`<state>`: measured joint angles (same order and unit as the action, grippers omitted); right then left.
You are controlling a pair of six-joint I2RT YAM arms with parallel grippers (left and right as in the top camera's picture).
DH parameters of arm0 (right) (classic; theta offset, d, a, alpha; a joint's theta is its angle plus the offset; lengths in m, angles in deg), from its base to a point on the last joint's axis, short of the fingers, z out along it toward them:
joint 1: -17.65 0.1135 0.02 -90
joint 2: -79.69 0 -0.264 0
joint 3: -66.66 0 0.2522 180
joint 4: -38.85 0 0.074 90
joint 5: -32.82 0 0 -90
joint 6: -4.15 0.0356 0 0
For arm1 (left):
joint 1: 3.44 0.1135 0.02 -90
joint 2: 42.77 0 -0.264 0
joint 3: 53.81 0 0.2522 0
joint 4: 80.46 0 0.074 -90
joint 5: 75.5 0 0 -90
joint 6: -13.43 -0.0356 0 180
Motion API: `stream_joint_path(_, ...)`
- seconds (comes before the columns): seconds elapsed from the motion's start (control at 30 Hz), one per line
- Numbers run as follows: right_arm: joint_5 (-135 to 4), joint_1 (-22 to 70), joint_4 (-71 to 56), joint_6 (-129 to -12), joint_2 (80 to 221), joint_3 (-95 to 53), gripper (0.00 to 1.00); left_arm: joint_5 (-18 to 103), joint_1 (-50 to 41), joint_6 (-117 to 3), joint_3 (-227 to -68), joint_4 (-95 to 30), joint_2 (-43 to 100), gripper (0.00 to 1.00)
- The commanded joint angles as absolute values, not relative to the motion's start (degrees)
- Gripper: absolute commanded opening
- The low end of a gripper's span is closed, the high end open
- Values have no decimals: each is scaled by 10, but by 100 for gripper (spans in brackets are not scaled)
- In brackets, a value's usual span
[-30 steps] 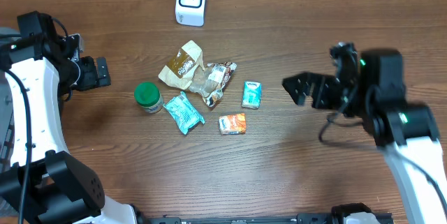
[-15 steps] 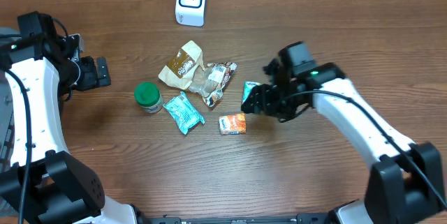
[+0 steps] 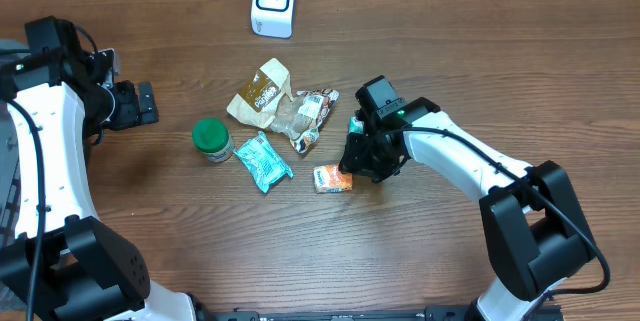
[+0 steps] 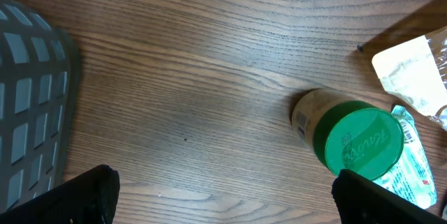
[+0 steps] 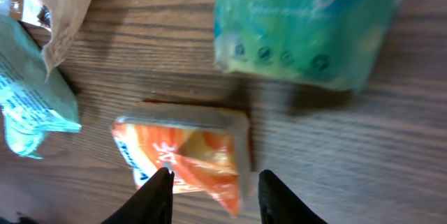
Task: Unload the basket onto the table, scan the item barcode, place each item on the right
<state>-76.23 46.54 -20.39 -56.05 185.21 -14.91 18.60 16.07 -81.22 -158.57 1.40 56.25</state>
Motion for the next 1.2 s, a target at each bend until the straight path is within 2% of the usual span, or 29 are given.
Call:
stream_joint_path(0.0, -752, 476, -199, -496, 1856, -157, 33, 190, 160, -808, -1583, 14, 563, 100)
stream_joint_path(0.2, -746, 479, -199, -471, 1880, -157, 31, 190, 160, -808, -1583, 14, 563, 100)
stream_joint_path(0.33, -761, 479, -197, -469, 1901, -157, 25, 190, 160, -808, -1583, 14, 563, 100)
stream_joint_path(0.4, -763, 478, -197, -469, 1903, -157, 14, 190, 160, -808, -1583, 14, 563, 99)
stream_joint_path(0.43, -763, 478, -196, -469, 1903, -157, 4, 190, 160, -808, -1583, 14, 563, 100)
stream_joint_path(0.63, -760, 465, -214, -473, 1879, -177, 4, 190, 160, -808, -1583, 14, 563, 100)
stream_joint_path(0.83, -753, 420, -233, -463, 1754, -193, 4, 190, 160, -808, -1583, 14, 563, 100)
stream_joint_path(1.03, -639, 335, -286, -382, 1685, -185, 4, 190, 160, -808, -1583, 14, 563, 99)
stream_joint_path(1.17, -630, 311, -226, -337, 1693, -122, 4, 190, 160, -808, -1583, 14, 563, 100)
